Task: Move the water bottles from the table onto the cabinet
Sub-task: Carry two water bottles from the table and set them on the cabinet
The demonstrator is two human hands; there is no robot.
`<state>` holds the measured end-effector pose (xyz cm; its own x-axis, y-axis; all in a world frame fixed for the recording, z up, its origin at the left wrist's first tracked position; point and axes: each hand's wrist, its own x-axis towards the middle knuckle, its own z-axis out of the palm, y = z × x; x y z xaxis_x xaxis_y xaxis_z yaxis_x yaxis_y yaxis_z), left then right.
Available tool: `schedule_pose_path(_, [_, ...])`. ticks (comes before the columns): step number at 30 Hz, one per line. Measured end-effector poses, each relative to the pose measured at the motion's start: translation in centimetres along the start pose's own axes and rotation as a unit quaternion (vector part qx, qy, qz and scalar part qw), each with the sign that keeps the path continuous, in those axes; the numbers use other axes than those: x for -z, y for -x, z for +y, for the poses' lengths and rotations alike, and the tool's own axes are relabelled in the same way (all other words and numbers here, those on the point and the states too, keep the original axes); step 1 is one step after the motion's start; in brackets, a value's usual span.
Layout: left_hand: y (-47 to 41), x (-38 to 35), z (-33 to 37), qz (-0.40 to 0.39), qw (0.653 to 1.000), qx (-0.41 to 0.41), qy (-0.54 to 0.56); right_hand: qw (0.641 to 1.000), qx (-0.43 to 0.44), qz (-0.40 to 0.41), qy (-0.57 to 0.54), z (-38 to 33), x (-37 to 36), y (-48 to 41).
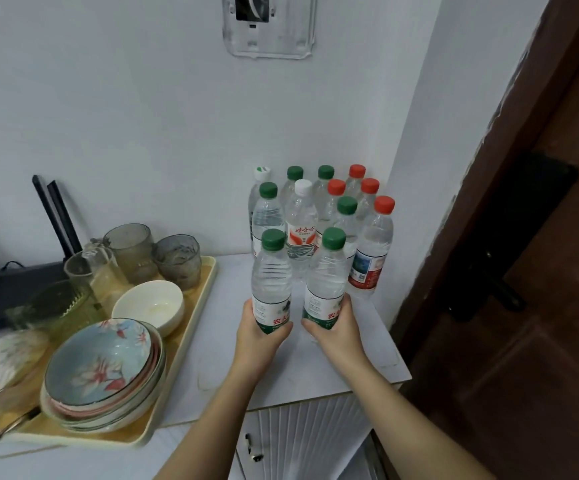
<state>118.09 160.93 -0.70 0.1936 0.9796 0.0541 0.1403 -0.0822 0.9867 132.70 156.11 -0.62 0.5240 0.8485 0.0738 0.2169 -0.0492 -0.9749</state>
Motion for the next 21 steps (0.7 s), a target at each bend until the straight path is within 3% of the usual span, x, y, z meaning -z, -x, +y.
schedule_pose_path(6, [-1.1, 0.2, 0.4, -0.029, 0.998, -0.006, -0.047, 0.997, 0.014, -0.051, 0.051, 0.4, 0.3, -1.2])
schedule_pose_path(11, [-1.4, 1.2, 0.1, -0.021, 0.981, -0.027, -0.189, 0.988, 0.047, -0.005, 0.145, 0.9, 1.5, -0.8])
schedule_pose_path(21, [-3.1, -0.2, 0.1, 0.041, 0.986, -0.022, -0.162, 0.980, 0.070, 0.057, 0.176, 0.8, 0.1, -2.5])
